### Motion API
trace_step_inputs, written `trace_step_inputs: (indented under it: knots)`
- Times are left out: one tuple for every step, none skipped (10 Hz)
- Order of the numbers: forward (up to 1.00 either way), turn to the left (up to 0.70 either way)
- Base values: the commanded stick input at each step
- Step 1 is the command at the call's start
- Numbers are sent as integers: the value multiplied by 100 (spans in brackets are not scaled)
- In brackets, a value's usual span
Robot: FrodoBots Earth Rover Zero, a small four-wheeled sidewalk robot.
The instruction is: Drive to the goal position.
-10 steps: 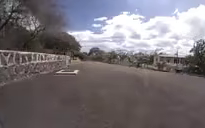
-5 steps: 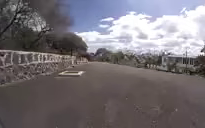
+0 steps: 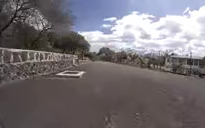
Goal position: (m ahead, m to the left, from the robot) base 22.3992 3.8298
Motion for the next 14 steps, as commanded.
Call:
trace_step_inputs:
  knots:
    - [85,1]
    - [85,1]
    - [85,3]
    - [85,3]
    - [85,3]
    - [85,2]
    - [85,1]
    - [85,3]
    - [85,2]
    - [85,3]
    - [85,3]
    - [85,3]
    - [85,3]
    - [85,3]
